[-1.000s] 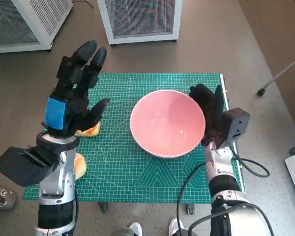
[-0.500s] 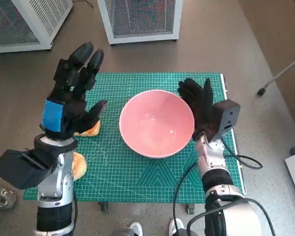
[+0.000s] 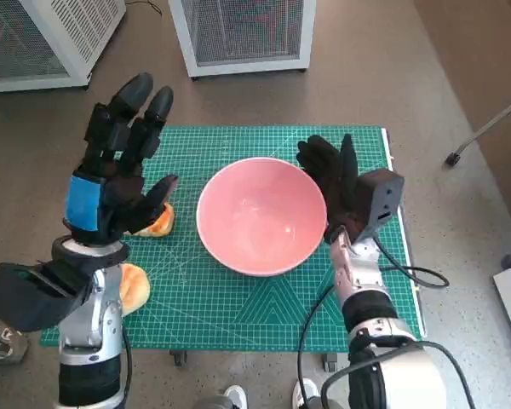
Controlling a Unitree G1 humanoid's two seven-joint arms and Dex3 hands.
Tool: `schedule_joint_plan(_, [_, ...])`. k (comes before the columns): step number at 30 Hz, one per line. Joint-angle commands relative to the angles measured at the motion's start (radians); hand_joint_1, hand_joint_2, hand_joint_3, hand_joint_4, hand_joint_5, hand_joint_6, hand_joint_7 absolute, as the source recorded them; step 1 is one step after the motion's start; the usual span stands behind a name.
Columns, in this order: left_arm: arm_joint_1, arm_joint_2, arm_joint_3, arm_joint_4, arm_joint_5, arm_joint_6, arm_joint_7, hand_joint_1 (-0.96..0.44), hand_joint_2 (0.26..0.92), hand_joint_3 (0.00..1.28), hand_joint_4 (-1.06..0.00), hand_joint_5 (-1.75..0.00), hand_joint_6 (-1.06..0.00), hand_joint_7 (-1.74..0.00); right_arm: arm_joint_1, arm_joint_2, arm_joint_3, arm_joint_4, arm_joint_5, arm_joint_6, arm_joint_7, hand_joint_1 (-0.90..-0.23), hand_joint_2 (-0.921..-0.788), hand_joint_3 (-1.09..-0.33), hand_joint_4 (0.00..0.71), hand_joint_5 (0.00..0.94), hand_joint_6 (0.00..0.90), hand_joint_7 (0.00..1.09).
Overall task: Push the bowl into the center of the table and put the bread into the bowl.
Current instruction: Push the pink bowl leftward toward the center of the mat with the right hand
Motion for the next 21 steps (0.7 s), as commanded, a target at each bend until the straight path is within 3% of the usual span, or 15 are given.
schedule_joint_plan(1, [0.010,0.009,0.006,-0.018,-0.007,0.007,0.005,-0.51,0.921,0.33,-0.28,0.00,-0.10,-0.48,-0.002,0.001,0.013,0.017,-0.023,0.018,-0.010,-0.613,-0.921,-0.705,0.213,0.007,0.339,0.03])
schedule_joint_plan(8, [0.011,0.004,0.003,-0.016,-0.004,0.006,0.008,-0.52,0.921,0.33,-0.28,0.00,-0.10,-0.49,-0.004,-0.013,0.016,0.016,-0.034,0.013,-0.005,-0.613,-0.921,-0.705,0.215,0.006,0.337,0.03])
schedule_joint_plan(13, [0.011,0.001,0.000,-0.012,-0.001,0.003,0.010,-0.52,0.921,0.33,-0.28,0.00,-0.10,-0.49,-0.009,-0.025,0.005,0.008,-0.026,0.005,0.008,-0.616,-0.921,-0.704,0.215,0.005,0.339,0.03])
schedule_joint_plan(21, [0.009,0.001,0.000,-0.009,-0.003,0.003,0.012,-0.51,0.921,0.33,-0.28,0.00,-0.10,-0.49,-0.023,-0.041,-0.027,-0.026,0.015,-0.065,0.067,-0.623,-0.921,-0.701,0.221,0.006,0.349,0.04])
